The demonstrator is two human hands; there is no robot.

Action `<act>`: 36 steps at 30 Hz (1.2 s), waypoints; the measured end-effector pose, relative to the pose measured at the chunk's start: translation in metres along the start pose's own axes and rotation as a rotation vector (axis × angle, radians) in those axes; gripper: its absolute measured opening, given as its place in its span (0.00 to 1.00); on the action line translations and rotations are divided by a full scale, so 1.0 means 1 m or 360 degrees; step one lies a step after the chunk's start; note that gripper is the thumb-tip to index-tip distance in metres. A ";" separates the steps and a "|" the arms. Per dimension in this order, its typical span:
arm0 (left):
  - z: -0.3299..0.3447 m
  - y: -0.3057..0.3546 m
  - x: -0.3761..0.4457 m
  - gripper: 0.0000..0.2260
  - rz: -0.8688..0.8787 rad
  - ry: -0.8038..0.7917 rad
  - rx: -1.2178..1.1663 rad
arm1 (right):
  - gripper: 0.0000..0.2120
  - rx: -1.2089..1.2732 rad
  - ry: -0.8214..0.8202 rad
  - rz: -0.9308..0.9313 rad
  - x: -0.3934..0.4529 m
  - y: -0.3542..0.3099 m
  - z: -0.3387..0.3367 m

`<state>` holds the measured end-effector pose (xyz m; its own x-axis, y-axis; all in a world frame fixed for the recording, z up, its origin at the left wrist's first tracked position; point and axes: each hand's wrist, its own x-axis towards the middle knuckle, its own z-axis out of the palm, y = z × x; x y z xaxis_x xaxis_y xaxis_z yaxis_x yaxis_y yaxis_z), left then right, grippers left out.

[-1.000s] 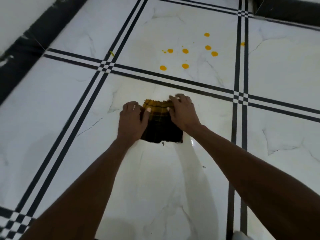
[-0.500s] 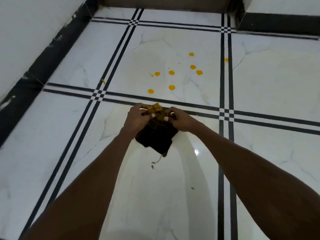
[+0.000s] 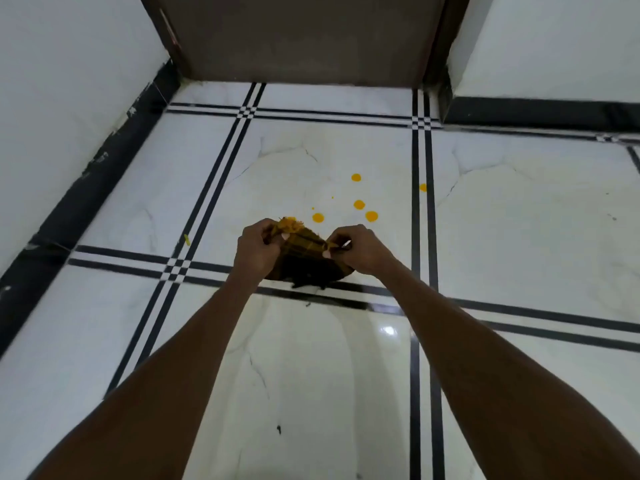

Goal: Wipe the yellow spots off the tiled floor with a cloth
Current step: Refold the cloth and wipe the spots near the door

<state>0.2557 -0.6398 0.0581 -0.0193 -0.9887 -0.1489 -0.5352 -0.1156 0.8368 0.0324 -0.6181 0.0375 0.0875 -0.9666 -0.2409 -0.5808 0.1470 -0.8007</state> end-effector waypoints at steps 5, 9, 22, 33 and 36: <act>0.009 -0.008 0.061 0.07 0.0156 0.0010 -0.0025 | 0.07 -0.0255 0.0264 0.0002 0.048 -0.010 -0.031; 0.003 0.009 0.086 0.09 0.0272 -0.0011 0.0002 | 0.10 -0.0483 0.0245 0.0052 0.067 -0.032 -0.040; 0.044 -0.092 0.090 0.16 0.0220 -0.0196 0.0040 | 0.13 -0.0800 0.0024 -0.0039 0.067 0.055 0.038; 0.023 -0.031 0.098 0.08 0.0276 -0.0187 -0.0466 | 0.09 -0.0299 0.0490 -0.0133 0.065 0.007 -0.015; 0.009 -0.020 0.090 0.04 0.0266 -0.0453 -0.0523 | 0.07 -0.0430 0.0175 -0.0163 0.049 -0.014 -0.031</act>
<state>0.2577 -0.7260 0.0231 -0.3381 -0.9360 -0.0983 -0.2101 -0.0267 0.9773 0.0196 -0.6739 0.0535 0.0773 -0.9926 -0.0937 -0.7688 0.0005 -0.6394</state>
